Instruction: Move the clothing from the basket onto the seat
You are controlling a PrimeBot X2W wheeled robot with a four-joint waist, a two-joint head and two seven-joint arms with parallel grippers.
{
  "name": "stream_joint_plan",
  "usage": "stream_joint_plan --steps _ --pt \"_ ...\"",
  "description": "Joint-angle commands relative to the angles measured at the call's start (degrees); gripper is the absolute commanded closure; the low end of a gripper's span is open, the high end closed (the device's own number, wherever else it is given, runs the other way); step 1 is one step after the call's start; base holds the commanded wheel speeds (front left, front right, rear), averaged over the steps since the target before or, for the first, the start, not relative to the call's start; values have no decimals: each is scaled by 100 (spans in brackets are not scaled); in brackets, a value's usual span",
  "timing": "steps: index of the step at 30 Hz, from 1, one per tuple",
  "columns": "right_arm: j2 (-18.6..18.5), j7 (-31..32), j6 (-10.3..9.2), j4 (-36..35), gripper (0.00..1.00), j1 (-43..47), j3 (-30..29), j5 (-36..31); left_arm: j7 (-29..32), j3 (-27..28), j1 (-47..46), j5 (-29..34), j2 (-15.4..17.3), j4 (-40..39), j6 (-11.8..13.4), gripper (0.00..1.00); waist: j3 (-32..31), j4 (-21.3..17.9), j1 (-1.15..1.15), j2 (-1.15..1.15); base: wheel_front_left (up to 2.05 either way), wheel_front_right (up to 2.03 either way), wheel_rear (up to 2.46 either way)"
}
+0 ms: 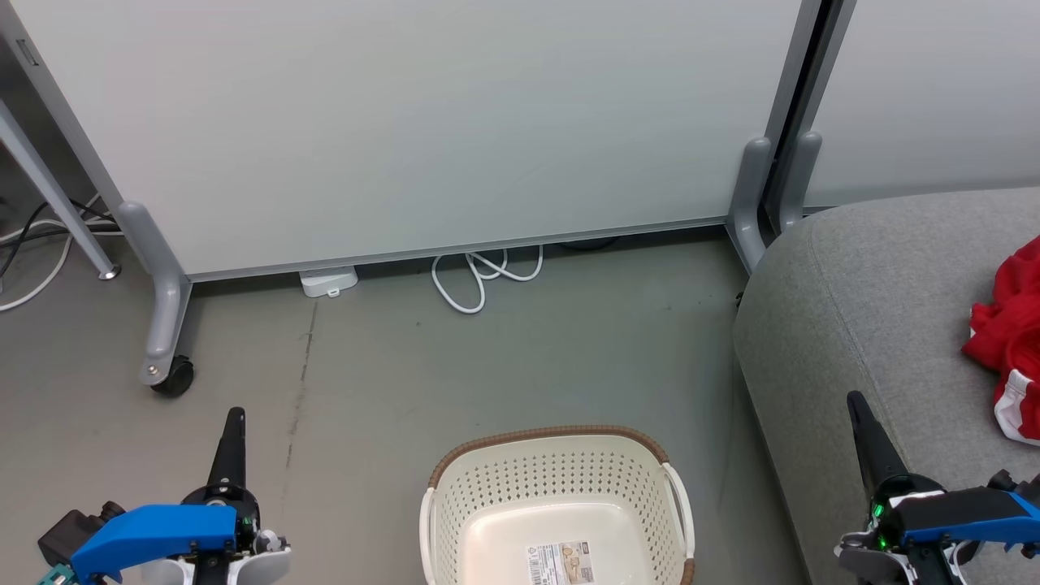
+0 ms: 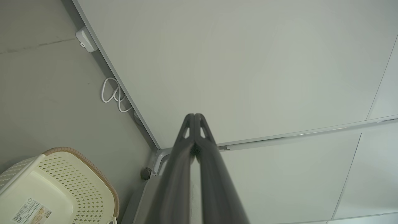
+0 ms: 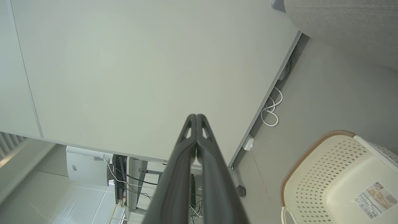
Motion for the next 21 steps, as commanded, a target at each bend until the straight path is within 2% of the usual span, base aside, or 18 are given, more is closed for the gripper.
stream_joint_plan --steps 1,21 --pt "-41 32 2 -43 100 -87 -15 127 33 27 -128 -100 -6 -62 -41 100 2 -5 0 0 0 0 0" --pt "-45 156 2 -45 100 -166 -55 1080 272 161 -221 -915 -23 -157 -50 100 33 -82 0 0 0 0 0"
